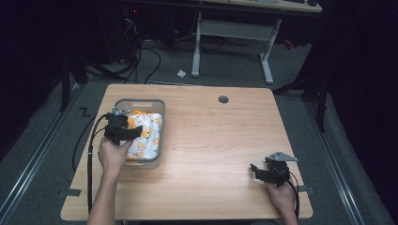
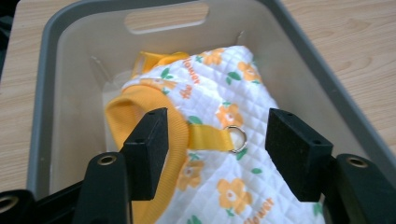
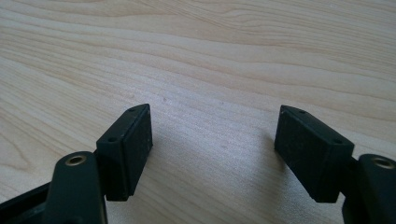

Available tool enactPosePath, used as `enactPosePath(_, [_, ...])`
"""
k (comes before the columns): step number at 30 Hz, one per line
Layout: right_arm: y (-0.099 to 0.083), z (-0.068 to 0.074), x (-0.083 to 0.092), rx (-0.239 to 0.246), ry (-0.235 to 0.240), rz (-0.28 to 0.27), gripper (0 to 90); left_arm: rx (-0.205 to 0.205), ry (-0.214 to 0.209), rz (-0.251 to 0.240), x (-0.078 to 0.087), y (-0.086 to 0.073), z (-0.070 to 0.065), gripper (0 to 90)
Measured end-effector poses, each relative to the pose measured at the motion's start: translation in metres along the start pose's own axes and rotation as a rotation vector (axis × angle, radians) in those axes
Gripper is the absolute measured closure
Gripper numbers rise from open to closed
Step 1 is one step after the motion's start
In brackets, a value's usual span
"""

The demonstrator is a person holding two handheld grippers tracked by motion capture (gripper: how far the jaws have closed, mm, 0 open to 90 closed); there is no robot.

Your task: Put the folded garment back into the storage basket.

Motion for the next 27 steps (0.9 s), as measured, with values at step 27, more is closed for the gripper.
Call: enactPosePath(27, [0.000,0.000,0.000,-0.003,0.000,0.002,27.9,-0.060,-0.064,-0.143,0.033,0.014,-0.053,35.9])
Point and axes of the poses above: each handheld gripper's, and its own axes: x roughly backward along the jaws, y roughly out of its top, z roughly to its left, the point moved 8 cm from there along -x, roughly forward along the jaws, and after that the axes turned 4 degrees about -x, right-handed, at the moved point
